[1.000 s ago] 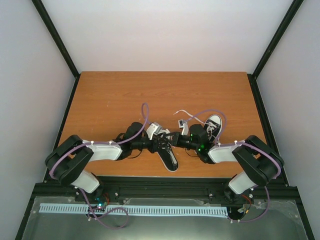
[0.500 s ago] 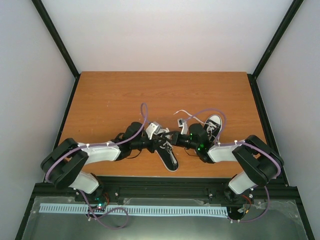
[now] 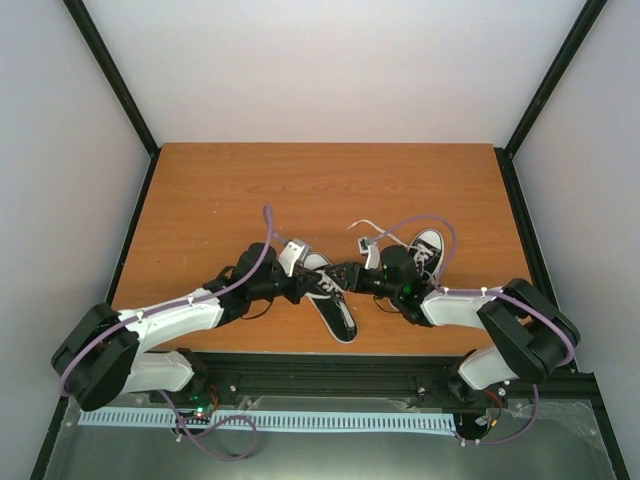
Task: Tie the shoes
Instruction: Tie the shoelace on the shoe.
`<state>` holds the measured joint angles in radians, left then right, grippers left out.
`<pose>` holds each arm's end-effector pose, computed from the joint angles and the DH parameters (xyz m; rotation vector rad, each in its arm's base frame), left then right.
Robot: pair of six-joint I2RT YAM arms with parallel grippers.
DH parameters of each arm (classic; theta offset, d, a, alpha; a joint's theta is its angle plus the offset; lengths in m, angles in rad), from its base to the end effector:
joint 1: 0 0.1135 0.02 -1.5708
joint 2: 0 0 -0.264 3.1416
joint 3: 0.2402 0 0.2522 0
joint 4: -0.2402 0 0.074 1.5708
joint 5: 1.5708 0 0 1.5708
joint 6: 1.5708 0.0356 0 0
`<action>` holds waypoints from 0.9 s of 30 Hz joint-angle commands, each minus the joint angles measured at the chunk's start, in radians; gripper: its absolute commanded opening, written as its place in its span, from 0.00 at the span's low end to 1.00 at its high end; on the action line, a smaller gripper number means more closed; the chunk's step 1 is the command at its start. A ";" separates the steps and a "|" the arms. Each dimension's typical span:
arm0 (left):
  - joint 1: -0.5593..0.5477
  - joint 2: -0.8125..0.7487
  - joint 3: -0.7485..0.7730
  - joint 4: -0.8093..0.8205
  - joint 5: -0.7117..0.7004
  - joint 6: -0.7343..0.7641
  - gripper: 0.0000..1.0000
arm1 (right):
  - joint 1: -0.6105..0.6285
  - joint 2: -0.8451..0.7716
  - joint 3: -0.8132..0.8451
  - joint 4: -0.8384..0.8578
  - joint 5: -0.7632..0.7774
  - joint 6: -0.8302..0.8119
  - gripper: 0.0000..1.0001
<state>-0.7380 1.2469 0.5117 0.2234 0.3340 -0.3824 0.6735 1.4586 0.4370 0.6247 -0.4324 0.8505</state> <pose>0.1784 -0.1780 0.1913 0.6052 2.1357 -1.0024 0.1998 0.1785 0.1571 -0.1253 2.2136 1.3560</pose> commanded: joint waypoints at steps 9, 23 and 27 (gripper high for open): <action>0.013 -0.083 0.130 -0.334 -0.037 -0.045 0.01 | -0.023 -0.144 -0.058 -0.132 0.036 -0.181 0.73; 0.057 -0.081 0.186 -0.447 0.024 -0.073 0.01 | -0.024 -0.032 -0.044 -0.092 -0.044 -0.440 0.64; 0.066 -0.083 0.189 -0.460 0.030 -0.075 0.01 | -0.024 0.037 -0.015 -0.058 -0.087 -0.453 0.51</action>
<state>-0.6857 1.1797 0.6533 -0.2039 0.3450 -0.4423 0.6548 1.4490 0.3820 0.4976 -0.4706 0.4469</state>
